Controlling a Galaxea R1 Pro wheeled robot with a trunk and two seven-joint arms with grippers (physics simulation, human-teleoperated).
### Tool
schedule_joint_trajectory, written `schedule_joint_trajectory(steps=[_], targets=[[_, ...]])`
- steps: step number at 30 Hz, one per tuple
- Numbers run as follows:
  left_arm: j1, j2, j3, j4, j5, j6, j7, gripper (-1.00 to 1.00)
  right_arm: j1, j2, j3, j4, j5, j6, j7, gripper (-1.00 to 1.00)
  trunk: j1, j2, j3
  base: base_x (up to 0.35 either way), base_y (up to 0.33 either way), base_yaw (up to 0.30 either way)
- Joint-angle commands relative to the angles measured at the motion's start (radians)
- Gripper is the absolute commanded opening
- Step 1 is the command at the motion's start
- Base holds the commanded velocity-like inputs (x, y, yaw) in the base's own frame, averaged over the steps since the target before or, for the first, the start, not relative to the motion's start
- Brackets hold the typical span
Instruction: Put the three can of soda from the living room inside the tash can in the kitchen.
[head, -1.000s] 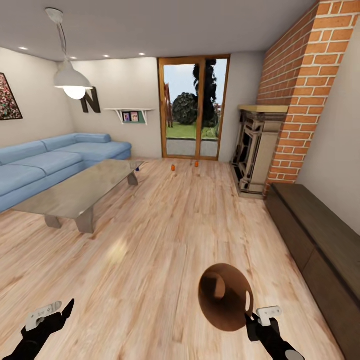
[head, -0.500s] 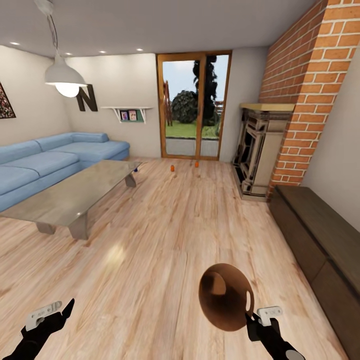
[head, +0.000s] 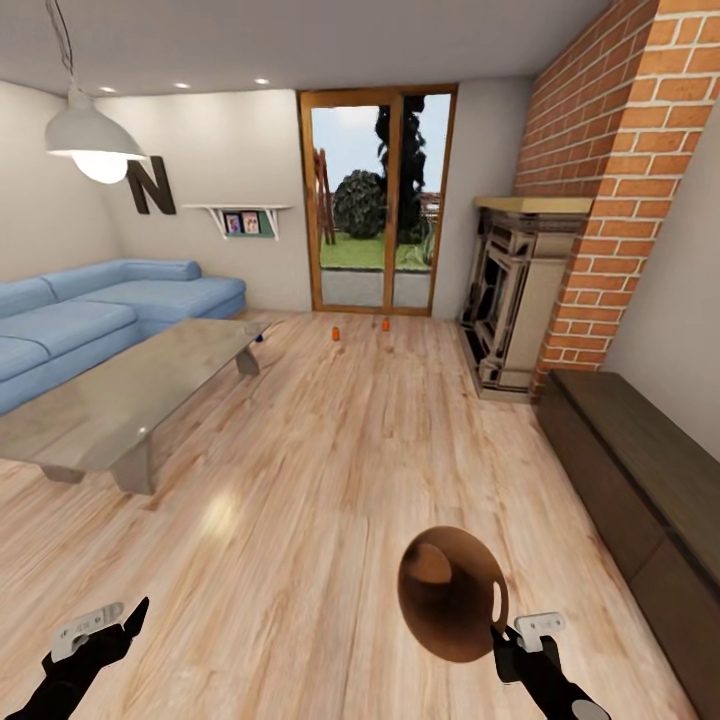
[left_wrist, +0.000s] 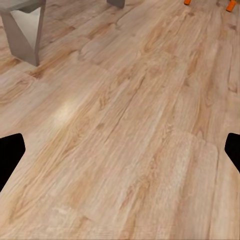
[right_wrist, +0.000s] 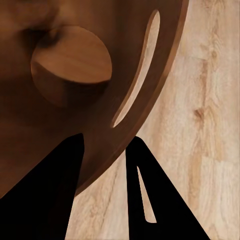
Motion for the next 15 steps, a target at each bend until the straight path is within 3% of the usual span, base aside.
schedule_joint_trajectory(steps=[1,15], targets=[[0.0,0.0,0.0,0.0,0.0,0.0,0.0,1.0,-0.001,0.0,0.0,-0.002,-0.003,0.0,0.003,-1.0,0.0,0.0,-0.001,0.312,0.0,-0.081],[0.0,0.0,0.0,0.0,0.0,0.0,0.0,1.0,-0.001,0.0,0.001,-0.002,-0.002,0.0,0.003,-1.0,0.0,0.0,-0.022,0.312,0.0,-0.111]])
